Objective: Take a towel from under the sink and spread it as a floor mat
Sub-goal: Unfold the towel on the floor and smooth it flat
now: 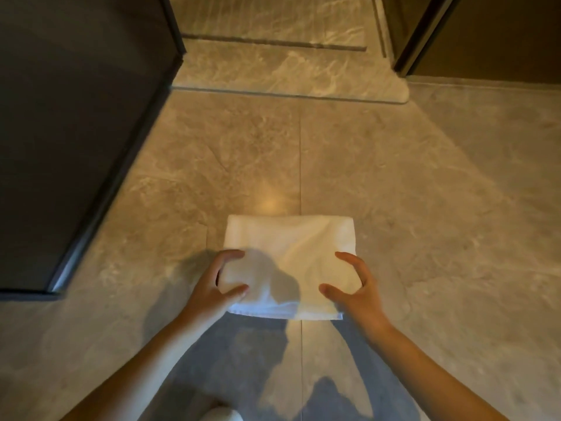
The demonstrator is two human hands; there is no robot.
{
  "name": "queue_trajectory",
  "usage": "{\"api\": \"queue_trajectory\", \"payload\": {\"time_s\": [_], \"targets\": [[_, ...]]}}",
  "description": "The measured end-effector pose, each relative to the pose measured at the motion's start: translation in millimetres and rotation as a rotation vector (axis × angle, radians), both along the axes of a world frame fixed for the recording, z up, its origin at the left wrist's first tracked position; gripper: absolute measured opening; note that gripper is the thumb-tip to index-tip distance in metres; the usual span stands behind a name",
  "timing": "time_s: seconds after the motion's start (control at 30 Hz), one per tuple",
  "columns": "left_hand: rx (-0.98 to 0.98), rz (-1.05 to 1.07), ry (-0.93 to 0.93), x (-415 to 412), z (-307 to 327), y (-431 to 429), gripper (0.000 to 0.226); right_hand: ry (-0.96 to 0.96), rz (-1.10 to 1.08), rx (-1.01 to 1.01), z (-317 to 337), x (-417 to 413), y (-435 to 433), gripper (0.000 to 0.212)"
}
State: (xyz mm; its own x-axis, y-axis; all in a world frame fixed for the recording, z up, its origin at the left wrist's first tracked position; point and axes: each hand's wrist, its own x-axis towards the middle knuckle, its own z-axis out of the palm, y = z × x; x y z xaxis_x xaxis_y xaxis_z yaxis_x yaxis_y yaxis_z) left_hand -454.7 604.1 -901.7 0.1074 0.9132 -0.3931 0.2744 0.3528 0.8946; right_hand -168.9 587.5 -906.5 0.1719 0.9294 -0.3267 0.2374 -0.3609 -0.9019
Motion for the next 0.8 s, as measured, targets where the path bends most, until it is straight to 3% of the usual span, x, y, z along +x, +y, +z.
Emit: {"api": "queue_trajectory", "payload": {"time_s": [0.2, 0.3, 0.4, 0.47, 0.63, 0.8], "targets": [[0.079, 0.013, 0.050, 2, -22, -18, 0.052, -0.067, 0.103, -0.038, -20, -1, 1, 0.062], [0.375, -0.045, 0.399, 4, -17, -17, 0.055, -0.323, 0.163, -0.108, -20, 6, 2, 0.061], [0.637, -0.214, 0.781, 4, -14, 0, 0.061, -0.759, 0.269, 0.185, -11, 0, 9, 0.064], [0.700, -0.410, 0.913, 11, -16, 13, 0.063, -0.861, 0.410, 0.323, -7, -16, 20, 0.064], [0.682, -0.620, 1.037, 20, -45, 28, 0.067, -1.022, 0.702, 0.255, -31, -43, 32, 0.064], [0.699, -0.636, 1.048, 16, -64, 26, 0.067, -1.060, 0.699, 0.261, -56, -42, 31, 0.064]]}}
